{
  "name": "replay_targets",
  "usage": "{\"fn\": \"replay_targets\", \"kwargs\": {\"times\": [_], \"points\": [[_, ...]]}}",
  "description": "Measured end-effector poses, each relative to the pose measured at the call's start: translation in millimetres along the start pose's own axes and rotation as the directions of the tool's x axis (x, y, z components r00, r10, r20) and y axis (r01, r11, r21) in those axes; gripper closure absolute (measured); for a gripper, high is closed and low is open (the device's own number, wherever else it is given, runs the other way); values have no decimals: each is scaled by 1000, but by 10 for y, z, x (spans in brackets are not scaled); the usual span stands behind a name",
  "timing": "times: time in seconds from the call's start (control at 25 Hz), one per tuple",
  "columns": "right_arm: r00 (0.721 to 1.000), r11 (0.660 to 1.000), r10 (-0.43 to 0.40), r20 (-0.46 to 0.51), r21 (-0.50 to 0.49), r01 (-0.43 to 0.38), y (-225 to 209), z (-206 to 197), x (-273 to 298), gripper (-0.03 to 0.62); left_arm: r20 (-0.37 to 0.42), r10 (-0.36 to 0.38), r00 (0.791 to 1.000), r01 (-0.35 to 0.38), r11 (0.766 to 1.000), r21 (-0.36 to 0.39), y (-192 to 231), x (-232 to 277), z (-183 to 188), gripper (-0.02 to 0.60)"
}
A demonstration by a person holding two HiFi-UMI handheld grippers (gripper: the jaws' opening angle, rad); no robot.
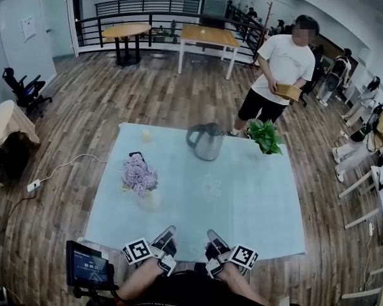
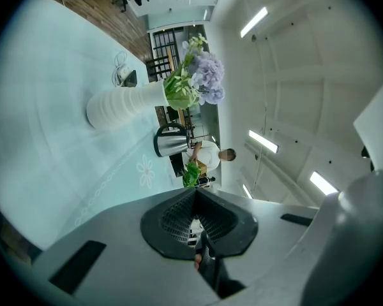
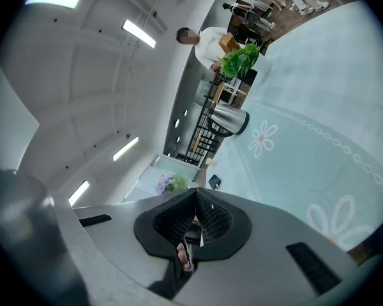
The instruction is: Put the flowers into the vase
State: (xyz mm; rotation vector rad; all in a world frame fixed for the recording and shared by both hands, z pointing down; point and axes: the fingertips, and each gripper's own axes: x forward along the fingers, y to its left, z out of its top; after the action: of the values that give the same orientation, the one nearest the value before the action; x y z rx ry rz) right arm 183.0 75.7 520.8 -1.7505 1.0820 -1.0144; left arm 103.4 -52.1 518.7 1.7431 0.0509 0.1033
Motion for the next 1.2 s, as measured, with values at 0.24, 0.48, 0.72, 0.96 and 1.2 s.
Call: {"fn": "replay_targets", "kwargs": {"times": [0.24, 0.48, 0.72, 0.96, 1.2], "points": [[1000, 1000, 13, 3, -6, -13, 28, 20, 2, 576, 0, -9, 1000, 9, 1000, 3, -26, 15, 3, 574], [1000, 1000, 22, 0, -10, -22, 47, 21, 14, 576, 5, -30, 1000, 30, 999, -14, -49, 28, -5, 574], [1000, 1000, 23, 2, -8, -23, 40, 49, 23, 576, 4, -35, 999, 35, 999, -19, -72, 64, -3, 574], [1000, 1000, 24, -4, -6, -24, 47, 1, 30, 576, 13, -35, 999, 35, 999, -21, -49, 14, 3, 574], [999, 999, 36, 6, -15, -36, 62, 28, 41, 576, 13, -18, 1000, 18, 1000, -12, -7, 17, 36, 574]]}}
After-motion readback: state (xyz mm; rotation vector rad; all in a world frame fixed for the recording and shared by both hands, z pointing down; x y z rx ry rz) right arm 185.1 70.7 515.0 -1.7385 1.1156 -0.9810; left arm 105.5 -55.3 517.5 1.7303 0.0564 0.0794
